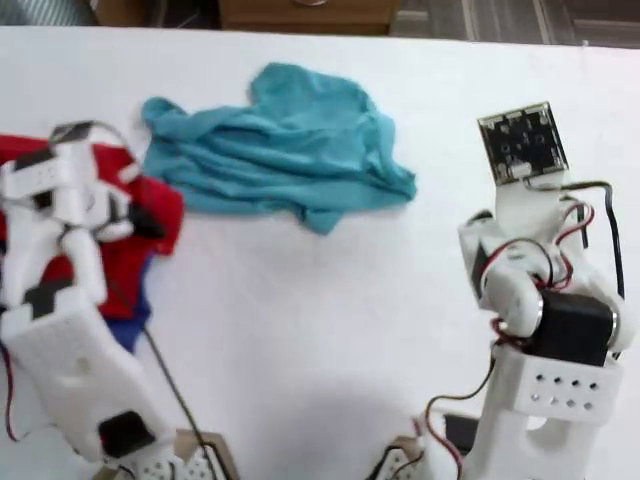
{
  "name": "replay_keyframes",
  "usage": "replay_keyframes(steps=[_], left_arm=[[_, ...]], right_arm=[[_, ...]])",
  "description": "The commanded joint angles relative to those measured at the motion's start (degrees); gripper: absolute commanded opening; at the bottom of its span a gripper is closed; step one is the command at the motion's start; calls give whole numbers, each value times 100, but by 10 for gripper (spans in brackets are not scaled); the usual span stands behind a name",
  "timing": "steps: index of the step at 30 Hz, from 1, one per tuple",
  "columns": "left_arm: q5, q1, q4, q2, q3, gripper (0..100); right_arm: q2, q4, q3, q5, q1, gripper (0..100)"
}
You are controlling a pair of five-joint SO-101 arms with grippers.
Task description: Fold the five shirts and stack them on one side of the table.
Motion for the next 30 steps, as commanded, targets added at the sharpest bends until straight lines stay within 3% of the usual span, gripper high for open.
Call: replay_keyframes(steps=[1, 5, 6, 13, 18, 21, 26, 30], left_arm=[[-870, -923, -141, -281, 48, 328], [-1626, -1582, -149, -299, 40, 33], [-1653, -1723, -149, -299, 13, 15], [-1363, -2699, -132, -316, -725, 27], [-1222, -2910, 79, -308, -1156, 32], [-1222, -2708, 712, -299, -1402, 79], [-1169, -2075, 2259, -325, -2193, 311], [-519, -1670, 2664, -343, -2914, 323]], right_arm=[[13, -75, -9, 0, 22, 313], [40, -75, -9, 0, 4, 313], [48, -75, -9, 0, -13, 313], [13, -75, 53, -35, -13, 313], [31, -171, 431, -44, -22, 313], [48, -409, 615, -70, -22, 313], [84, -629, 651, -519, -418, 314], [462, -690, 607, -659, -1112, 315]])
